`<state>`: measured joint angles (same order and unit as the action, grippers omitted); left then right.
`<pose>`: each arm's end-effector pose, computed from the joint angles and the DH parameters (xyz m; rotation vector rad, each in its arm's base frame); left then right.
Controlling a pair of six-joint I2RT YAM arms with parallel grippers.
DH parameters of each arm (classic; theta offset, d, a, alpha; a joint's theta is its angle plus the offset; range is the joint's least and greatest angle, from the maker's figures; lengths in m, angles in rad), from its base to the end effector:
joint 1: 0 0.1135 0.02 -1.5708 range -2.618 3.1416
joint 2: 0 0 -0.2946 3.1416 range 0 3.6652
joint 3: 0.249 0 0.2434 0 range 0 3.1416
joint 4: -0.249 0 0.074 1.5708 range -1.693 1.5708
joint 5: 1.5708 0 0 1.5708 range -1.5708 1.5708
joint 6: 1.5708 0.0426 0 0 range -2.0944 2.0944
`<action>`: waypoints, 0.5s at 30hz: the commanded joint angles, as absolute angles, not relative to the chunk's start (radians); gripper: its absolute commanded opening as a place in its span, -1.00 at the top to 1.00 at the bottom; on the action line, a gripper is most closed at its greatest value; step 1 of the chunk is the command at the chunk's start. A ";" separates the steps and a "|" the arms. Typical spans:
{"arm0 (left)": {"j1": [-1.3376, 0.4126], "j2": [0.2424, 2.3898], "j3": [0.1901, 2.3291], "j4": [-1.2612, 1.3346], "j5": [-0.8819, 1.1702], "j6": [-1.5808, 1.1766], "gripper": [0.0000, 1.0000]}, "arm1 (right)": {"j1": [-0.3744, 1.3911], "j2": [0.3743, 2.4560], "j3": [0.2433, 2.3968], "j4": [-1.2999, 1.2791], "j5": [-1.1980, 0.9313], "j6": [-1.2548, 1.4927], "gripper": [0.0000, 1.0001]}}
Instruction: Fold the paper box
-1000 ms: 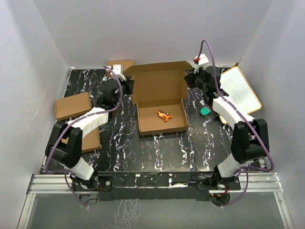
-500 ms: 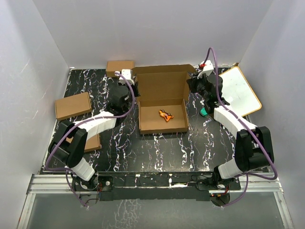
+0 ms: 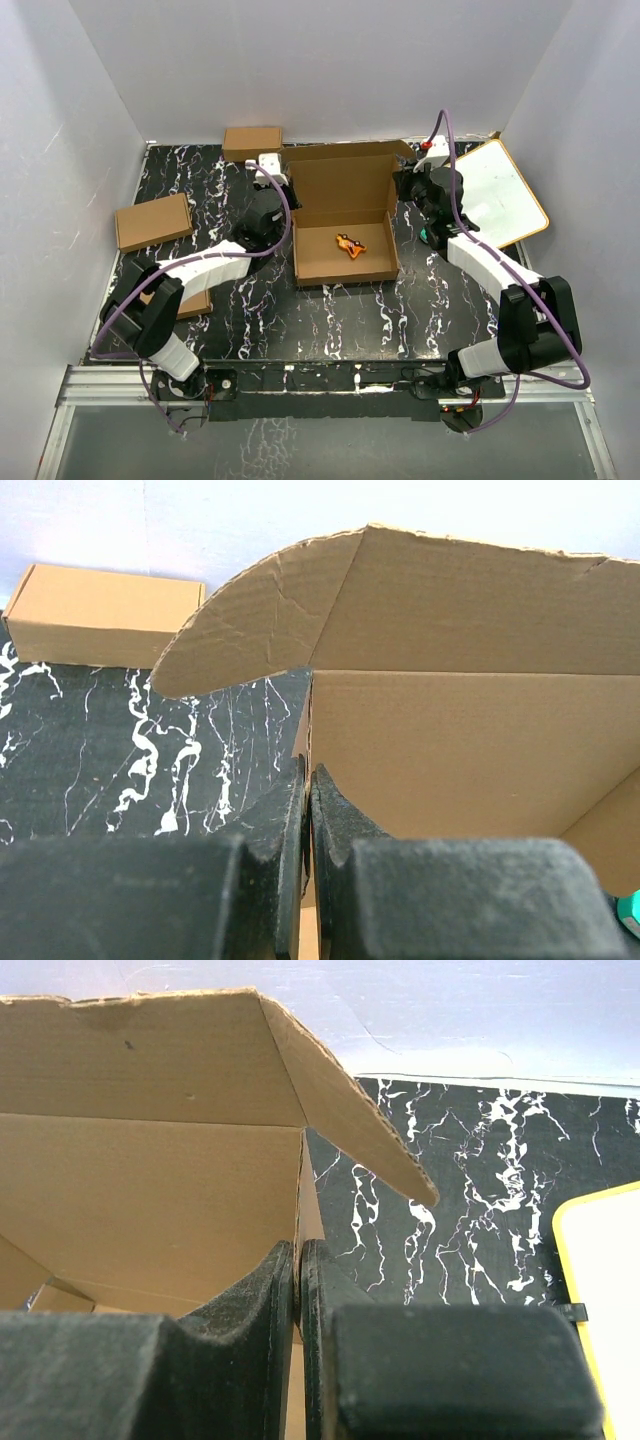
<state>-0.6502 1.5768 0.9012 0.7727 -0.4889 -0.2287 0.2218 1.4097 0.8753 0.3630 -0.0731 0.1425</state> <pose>0.2942 -0.1986 0.3182 -0.0860 1.4924 -0.3505 0.3125 0.0737 0.3159 -0.1233 1.7489 0.3302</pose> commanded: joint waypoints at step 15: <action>-0.804 1.517 0.890 0.645 -0.621 -0.360 1.00 | 0.336 1.302 0.802 0.359 0.083 0.238 0.73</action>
<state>-0.7490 1.5543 0.9043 0.7021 -0.6609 -0.3149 0.2955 1.3537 0.8307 0.3420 0.1169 0.1841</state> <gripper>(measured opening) 0.011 0.136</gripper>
